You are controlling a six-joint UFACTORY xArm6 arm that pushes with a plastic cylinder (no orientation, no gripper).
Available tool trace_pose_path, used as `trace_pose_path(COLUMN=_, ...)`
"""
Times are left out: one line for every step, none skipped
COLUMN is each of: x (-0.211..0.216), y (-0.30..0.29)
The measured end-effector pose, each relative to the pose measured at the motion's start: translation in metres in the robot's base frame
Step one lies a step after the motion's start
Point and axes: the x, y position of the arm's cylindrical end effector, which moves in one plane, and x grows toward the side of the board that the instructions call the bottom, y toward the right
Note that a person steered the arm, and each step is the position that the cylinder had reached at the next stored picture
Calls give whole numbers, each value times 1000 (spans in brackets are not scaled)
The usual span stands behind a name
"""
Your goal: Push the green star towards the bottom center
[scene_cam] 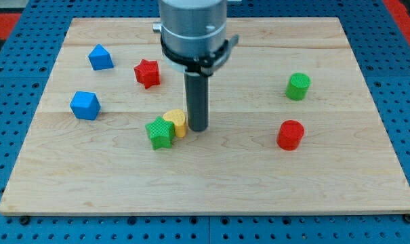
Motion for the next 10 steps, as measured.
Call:
trace_pose_path(x=12, y=16)
trace_pose_path(x=14, y=42)
trace_pose_path(x=14, y=45)
trace_pose_path(x=14, y=45)
trace_pose_path(x=-8, y=46)
trace_pose_path(x=-33, y=24)
trace_pose_path(x=-29, y=12)
trace_pose_path(x=-9, y=12)
trace_pose_path(x=-3, y=22)
trace_pose_path(x=54, y=21)
